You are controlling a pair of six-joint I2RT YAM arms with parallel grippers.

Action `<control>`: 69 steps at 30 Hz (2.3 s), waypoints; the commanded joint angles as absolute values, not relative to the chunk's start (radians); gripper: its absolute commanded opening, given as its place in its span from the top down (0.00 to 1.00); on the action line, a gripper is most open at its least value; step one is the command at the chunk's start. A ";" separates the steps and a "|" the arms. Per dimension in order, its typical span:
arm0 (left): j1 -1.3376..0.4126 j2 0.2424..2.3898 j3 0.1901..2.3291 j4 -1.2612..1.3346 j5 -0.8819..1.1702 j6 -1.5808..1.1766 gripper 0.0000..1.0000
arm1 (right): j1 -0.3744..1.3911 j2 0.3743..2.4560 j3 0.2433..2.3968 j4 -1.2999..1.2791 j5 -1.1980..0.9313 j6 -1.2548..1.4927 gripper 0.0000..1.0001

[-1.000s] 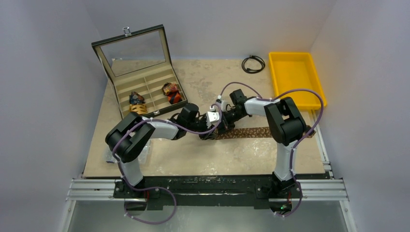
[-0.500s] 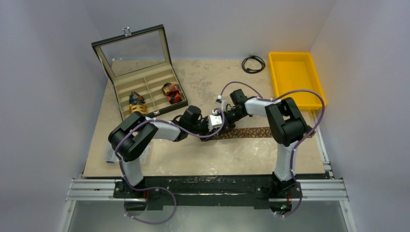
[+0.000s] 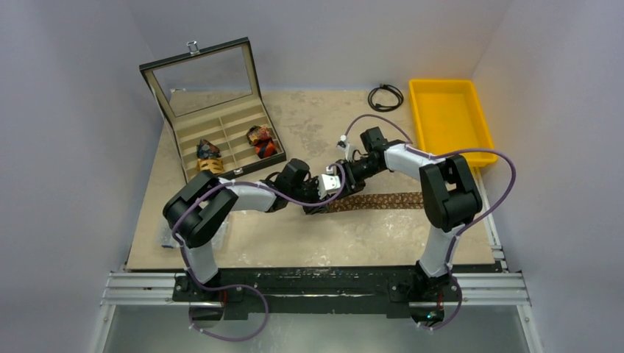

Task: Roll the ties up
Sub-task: Roll the tie at the center of the board.

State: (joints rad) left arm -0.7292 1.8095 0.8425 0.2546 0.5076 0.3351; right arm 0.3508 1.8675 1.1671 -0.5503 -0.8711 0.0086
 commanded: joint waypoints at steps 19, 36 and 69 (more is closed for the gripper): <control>-0.707 1.804 0.813 0.203 0.549 0.344 0.48 | 0.387 1.971 1.168 -0.511 -0.842 -0.019 1.00; -0.683 1.685 0.740 0.479 0.681 0.322 0.30 | 0.388 1.934 1.149 -0.514 -0.818 -0.063 1.00; -0.716 1.799 0.791 0.234 0.645 0.549 0.72 | 0.405 1.906 1.211 -0.542 -0.850 0.006 1.00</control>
